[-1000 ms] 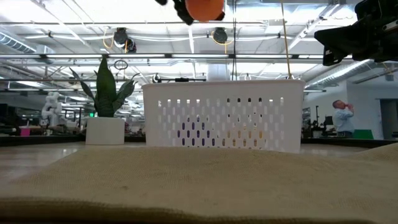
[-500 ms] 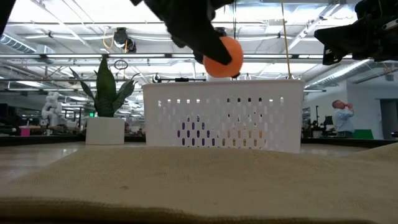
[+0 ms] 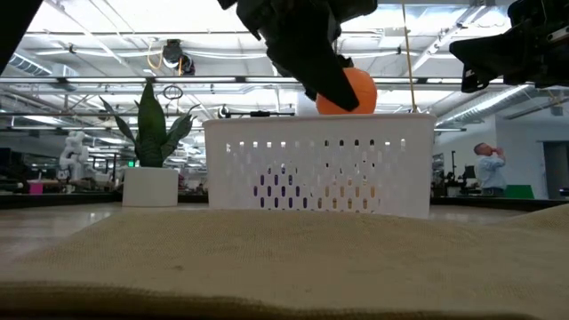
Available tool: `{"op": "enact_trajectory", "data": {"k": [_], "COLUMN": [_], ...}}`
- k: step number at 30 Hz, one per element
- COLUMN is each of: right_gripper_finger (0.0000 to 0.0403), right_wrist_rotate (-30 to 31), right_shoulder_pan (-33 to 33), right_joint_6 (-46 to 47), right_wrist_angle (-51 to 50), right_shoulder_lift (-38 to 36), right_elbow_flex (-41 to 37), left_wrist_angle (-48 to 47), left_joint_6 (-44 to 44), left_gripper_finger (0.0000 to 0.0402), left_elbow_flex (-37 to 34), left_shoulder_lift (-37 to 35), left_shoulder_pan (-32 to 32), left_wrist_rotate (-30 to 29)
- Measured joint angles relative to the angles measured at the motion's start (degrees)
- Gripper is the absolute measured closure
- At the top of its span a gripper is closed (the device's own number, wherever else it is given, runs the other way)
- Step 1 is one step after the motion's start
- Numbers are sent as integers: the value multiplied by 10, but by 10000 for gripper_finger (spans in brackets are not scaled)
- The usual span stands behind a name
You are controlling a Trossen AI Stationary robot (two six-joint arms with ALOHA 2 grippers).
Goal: Pick and placing Produce into tupperware
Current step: Put the orange into the white basket
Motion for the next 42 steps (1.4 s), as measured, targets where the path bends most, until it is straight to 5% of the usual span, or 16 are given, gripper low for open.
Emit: {"op": "enact_trajectory", "data": {"k": [24,42], "right_gripper_finger": [403,403], "right_wrist_rotate": [0,0], "right_shoulder_pan": [0,0], "right_joint_6": [0,9], "right_wrist_angle": [0,0], "right_shoulder_lift": [0,0], "right_elbow_flex": [0,0], "left_wrist_angle": [43,33], "left_joint_6": [-78,-33], "left_gripper_finger": [151,151], "left_elbow_flex": [-7,-16], "left_shoulder_lift": [12,11], "left_shoulder_pan": [17,66], "left_wrist_rotate": [85,128]}}
